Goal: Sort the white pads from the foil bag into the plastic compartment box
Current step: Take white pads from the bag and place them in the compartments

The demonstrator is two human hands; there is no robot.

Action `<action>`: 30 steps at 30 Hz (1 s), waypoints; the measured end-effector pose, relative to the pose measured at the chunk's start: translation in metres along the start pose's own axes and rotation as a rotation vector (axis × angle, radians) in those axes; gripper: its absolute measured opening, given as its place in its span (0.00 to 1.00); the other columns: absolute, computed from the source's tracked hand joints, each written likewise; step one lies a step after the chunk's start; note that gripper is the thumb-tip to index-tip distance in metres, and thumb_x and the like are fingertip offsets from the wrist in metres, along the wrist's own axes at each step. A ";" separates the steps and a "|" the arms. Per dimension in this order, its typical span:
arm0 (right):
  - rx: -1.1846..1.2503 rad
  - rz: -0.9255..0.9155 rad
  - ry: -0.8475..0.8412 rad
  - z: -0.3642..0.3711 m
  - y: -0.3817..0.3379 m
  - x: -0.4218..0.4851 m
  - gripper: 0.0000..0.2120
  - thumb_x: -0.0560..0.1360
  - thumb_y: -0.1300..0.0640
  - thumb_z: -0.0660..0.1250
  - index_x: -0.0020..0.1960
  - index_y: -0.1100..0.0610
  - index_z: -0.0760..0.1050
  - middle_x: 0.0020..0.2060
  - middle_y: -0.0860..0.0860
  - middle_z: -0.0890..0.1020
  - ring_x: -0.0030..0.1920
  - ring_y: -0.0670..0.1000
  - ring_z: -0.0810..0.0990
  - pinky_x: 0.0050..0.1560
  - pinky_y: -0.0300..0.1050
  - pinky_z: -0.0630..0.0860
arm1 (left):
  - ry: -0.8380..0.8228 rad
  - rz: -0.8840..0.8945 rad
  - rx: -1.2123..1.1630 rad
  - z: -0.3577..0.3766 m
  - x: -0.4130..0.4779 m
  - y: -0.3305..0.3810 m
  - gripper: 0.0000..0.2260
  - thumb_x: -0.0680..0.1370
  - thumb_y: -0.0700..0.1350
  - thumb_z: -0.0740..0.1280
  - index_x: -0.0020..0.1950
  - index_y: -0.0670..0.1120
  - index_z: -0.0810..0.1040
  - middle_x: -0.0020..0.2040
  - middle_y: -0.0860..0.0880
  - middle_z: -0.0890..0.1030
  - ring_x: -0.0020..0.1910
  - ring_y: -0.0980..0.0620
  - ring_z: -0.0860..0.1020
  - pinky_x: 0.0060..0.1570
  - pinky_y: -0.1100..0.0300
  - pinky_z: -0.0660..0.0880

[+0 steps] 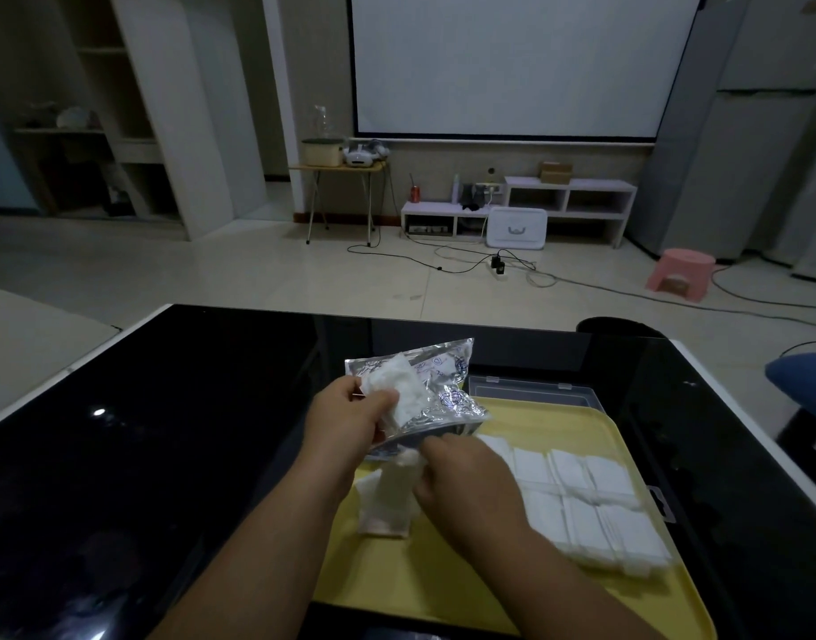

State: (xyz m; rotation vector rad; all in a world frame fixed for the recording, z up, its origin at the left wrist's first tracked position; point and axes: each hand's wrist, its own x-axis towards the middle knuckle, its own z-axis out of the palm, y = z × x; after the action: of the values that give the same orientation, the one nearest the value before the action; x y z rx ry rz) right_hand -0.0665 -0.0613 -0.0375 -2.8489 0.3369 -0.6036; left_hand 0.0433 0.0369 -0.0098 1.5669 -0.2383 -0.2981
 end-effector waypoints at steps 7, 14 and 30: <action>0.330 0.336 0.045 -0.025 0.026 0.006 0.02 0.73 0.56 0.63 0.42 0.53 0.72 0.34 0.48 0.76 0.37 0.53 0.73 0.34 0.47 0.66 | 0.090 0.095 0.154 0.000 0.005 -0.006 0.01 0.75 0.42 0.71 0.44 0.47 0.80 0.41 0.44 0.84 0.42 0.43 0.83 0.45 0.45 0.81; 0.843 0.538 0.051 -0.042 0.042 0.009 0.06 0.74 0.63 0.63 0.45 0.59 0.79 0.41 0.58 0.83 0.42 0.59 0.80 0.43 0.56 0.78 | 0.028 0.099 0.292 0.007 0.000 -0.011 0.08 0.72 0.48 0.72 0.49 0.48 0.81 0.41 0.48 0.84 0.42 0.46 0.83 0.47 0.43 0.81; 1.026 0.583 -0.088 -0.046 0.048 0.006 0.10 0.74 0.64 0.69 0.53 0.54 0.75 0.47 0.56 0.82 0.44 0.52 0.81 0.38 0.41 0.77 | -0.330 -0.028 0.128 0.030 -0.018 -0.011 0.03 0.76 0.39 0.71 0.49 0.43 0.82 0.42 0.44 0.84 0.38 0.49 0.81 0.39 0.58 0.79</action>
State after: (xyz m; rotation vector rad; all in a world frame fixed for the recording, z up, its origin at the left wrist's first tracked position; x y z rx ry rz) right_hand -0.0889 -0.1161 -0.0064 -1.6786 0.5925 -0.3598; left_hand 0.0163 0.0149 -0.0201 1.6439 -0.5002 -0.5736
